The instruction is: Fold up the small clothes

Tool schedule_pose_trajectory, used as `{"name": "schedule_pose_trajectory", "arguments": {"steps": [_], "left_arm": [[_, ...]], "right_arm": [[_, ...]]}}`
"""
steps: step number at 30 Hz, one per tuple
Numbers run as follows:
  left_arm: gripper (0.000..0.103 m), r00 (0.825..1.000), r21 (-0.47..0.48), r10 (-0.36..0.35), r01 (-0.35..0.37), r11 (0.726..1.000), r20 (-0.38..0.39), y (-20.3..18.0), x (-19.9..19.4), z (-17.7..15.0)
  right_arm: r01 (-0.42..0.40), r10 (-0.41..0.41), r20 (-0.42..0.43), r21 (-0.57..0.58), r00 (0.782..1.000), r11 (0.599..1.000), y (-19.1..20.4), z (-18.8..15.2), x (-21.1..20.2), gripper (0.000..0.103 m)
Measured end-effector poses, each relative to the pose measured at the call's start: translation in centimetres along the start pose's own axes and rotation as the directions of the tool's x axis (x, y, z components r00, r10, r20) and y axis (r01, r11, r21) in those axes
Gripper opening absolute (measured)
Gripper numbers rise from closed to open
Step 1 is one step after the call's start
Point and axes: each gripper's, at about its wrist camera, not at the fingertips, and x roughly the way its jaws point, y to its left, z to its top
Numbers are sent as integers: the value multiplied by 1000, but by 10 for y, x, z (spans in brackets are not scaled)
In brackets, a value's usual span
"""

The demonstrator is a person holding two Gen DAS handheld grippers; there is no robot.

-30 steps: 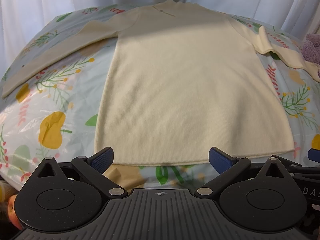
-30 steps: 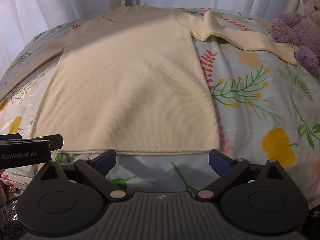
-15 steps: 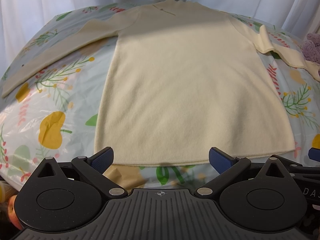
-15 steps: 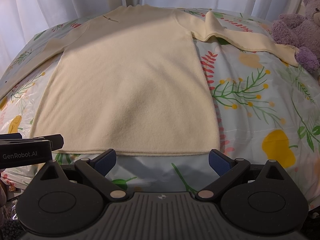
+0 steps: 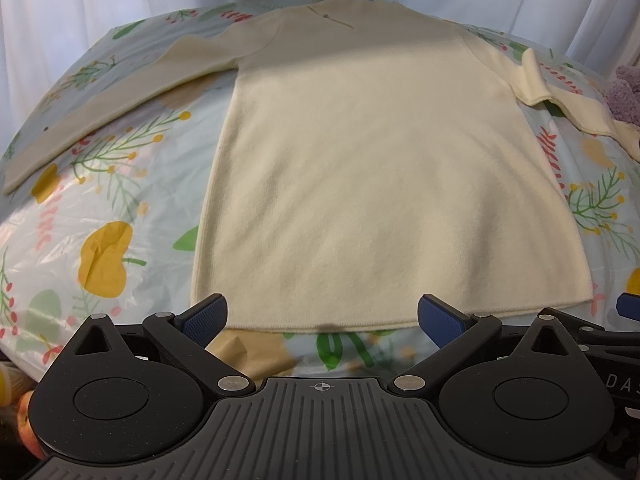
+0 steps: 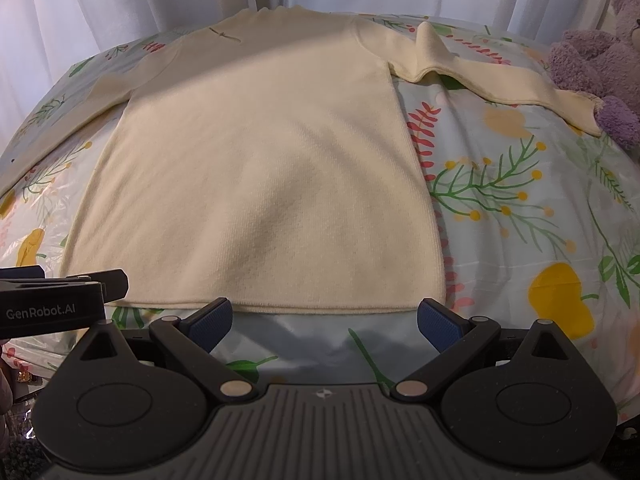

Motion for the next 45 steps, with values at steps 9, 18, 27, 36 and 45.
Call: {"name": "schedule_pose_trajectory", "arguments": {"steps": [9, 18, 27, 36, 45], "left_arm": [[103, 1000, -2, 2, -2, 1000, -11, 1, 1, -1], [103, 1000, -4, 1, -1, 1000, -24, 1, 4, -1], [103, 999, 0, 3, -3, 1000, -33, 1, 8, 2], [103, 999, -5, 10, -11, 1000, -51, 3, 15, 5], [103, 997, -36, 4, -7, 999, -82, 9, 32, 13]], "right_arm": [[-1, 1, -2, 0, 1000, 1000, 1, -1, 2, 99], [-6, 6, -7, -3, 1000, 1000, 0, -2, 4, 99], [-10, 10, -18, 5, 1000, 1000, -2, 1, 8, 99], [-30, 30, -30, -1, 999, 1000, -2, 4, 15, 99], [-109, 109, -25, 15, 994, 994, -13, 15, 24, 99]]}}
